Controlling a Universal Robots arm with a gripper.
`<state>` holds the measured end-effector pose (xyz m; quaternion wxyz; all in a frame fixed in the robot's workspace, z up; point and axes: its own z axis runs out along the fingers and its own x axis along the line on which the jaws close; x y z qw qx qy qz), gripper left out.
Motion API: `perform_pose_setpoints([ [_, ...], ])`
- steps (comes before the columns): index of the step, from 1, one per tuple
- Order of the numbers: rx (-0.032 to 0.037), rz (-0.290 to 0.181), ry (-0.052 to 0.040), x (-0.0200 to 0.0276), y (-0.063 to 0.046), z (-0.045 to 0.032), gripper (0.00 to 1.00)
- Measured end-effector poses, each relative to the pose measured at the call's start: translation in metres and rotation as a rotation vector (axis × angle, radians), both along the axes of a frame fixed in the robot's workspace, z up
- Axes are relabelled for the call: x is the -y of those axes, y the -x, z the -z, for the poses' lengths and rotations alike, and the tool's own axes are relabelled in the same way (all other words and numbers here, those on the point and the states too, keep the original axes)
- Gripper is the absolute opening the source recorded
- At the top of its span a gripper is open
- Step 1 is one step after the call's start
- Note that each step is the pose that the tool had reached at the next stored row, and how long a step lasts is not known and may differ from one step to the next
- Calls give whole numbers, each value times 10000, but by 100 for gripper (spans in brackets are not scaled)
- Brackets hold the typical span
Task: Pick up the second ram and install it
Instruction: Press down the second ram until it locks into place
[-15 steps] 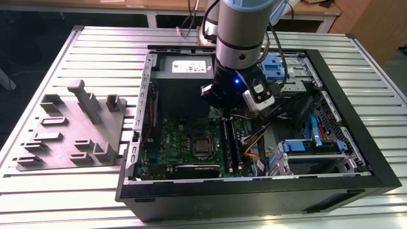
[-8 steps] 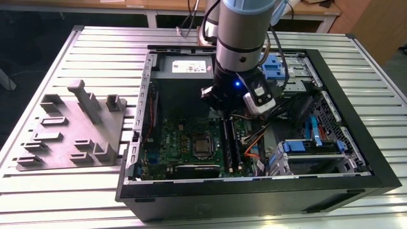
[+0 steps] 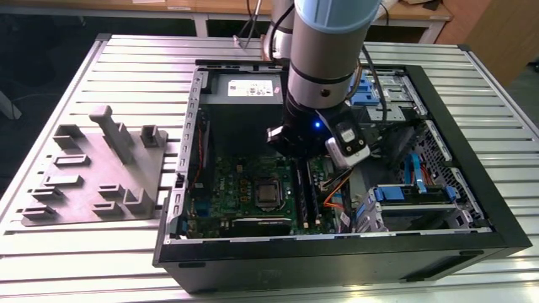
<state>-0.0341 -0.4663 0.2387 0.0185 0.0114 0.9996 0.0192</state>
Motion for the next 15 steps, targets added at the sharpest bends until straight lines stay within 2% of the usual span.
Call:
perform_pose_setpoints([
  [5,-1,3,7,141,0,0,10],
  [7,-4,2,55,187,0,0,10],
  [11,-13,3,215,262,0,0,10],
  [15,-13,3,247,316,-1,3,10],
])
